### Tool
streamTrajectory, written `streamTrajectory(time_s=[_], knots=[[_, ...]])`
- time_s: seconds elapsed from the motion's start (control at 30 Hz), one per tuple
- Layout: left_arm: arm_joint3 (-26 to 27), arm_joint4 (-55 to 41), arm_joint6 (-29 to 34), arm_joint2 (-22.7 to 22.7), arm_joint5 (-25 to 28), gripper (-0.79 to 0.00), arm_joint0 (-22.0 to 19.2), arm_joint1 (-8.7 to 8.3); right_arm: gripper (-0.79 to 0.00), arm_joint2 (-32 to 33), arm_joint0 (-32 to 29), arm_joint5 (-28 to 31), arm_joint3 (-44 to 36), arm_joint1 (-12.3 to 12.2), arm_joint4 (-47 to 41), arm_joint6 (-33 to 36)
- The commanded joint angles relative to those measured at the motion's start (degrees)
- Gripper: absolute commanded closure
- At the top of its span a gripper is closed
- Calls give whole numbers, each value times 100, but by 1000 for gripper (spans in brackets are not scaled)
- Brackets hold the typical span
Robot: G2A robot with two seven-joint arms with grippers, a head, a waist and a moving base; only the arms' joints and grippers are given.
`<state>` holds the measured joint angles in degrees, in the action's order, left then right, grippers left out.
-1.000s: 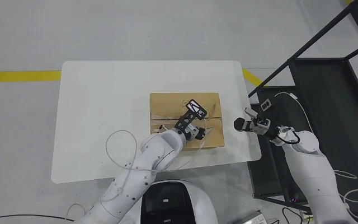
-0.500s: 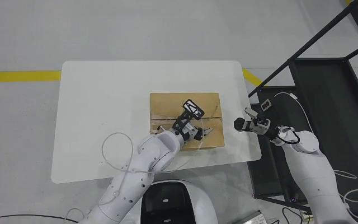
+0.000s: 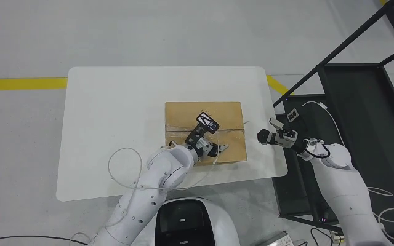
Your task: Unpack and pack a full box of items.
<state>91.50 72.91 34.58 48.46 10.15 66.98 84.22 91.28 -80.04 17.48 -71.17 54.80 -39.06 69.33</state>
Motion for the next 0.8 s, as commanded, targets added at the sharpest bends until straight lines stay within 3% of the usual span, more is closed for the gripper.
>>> streamTrajectory(time_s=[0.0,0.23,0.43,0.57,0.77], knots=[[-71,-76,-23,-35,20,-785,-59,18,-785,0,0,0,0,0,0,0],[60,-191,-153,-62,130,-785,-72,28,-785,0,0,0,0,0,0,0],[746,110,-494,472,251,-785,409,-143,-785,0,0,0,0,0,0,0],[1252,214,-655,1092,706,-785,991,-328,-785,0,0,0,0,0,0,0],[1708,-373,-400,2150,2104,-785,1660,-598,-785,0,0,0,0,0,0,0]])
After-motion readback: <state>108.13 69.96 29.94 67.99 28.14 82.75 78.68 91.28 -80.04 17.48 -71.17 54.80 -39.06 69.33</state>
